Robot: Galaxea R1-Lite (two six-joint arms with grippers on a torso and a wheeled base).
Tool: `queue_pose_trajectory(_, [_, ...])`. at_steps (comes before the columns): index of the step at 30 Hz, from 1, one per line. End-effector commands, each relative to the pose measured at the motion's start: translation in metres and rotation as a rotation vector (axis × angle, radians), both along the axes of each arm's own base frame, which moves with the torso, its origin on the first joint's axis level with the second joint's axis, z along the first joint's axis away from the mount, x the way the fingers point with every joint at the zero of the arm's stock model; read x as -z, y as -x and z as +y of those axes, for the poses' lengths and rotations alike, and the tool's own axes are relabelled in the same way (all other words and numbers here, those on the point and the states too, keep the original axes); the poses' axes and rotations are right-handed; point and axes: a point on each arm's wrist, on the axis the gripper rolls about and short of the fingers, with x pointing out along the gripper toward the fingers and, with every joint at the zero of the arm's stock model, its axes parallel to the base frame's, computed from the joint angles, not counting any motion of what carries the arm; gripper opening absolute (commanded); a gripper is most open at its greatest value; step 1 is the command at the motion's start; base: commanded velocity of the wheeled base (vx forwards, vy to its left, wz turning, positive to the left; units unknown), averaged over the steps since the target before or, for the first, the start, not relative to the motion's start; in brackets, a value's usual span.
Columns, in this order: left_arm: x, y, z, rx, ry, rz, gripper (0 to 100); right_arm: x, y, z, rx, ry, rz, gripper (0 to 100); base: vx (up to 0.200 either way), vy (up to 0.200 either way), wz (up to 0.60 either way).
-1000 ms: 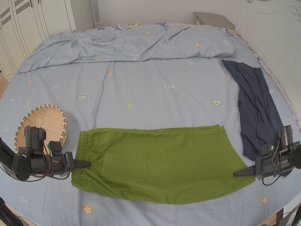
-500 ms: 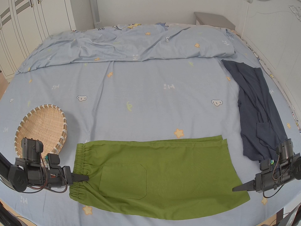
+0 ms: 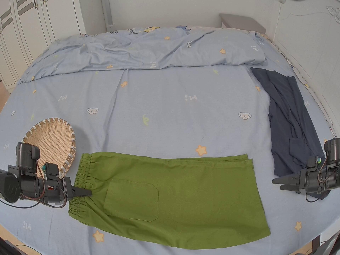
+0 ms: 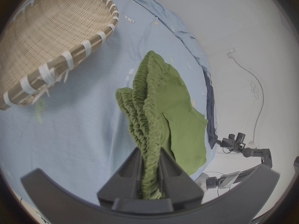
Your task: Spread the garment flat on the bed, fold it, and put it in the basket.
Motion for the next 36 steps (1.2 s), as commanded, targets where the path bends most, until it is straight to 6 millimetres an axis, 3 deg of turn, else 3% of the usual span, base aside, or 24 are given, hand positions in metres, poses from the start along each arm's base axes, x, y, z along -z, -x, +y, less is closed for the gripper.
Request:
queue_pose_trajectory(1, [-0.044,-0.002,0.003,-0.008,-0.056,-0.104,0,-0.037,-0.011,0.004,0.011,-0.017,-0.124,100,0.0,0.0,0.0])
queue_pose_trajectory(3, [-0.051,0.0,0.006,-0.021,-0.15,-0.08,0,-0.053,-0.019,0.016,-0.017,-0.036,-0.157,100,0.0,0.0,0.0])
queue_pose_trajectory(6, [-0.054,0.001,0.021,-0.064,-0.201,-0.09,0,-0.06,-0.024,0.027,-0.04,-0.035,-0.173,100,0.0,0.0,0.0])
queue_pose_trajectory(11, [-0.056,0.004,0.038,-0.095,-0.259,-0.12,0,-0.059,-0.023,0.038,-0.071,-0.025,-0.167,100,0.0,0.0,0.0])
queue_pose_trajectory(15, [-0.058,0.008,0.032,-0.066,-0.275,-0.133,0,-0.059,-0.023,0.039,-0.072,-0.024,-0.167,100,0.0,0.0,0.0])
queue_pose_trajectory(29, [-0.126,0.035,-0.088,0.173,-0.338,-0.271,0,-0.059,-0.022,0.039,-0.07,-0.023,-0.165,100,0.0,0.0,0.0])
queue_pose_trajectory(36, [-0.126,0.043,-0.135,0.283,-0.345,-0.295,0,-0.058,-0.021,0.039,-0.07,-0.023,-0.159,100,0.0,0.0,0.0])
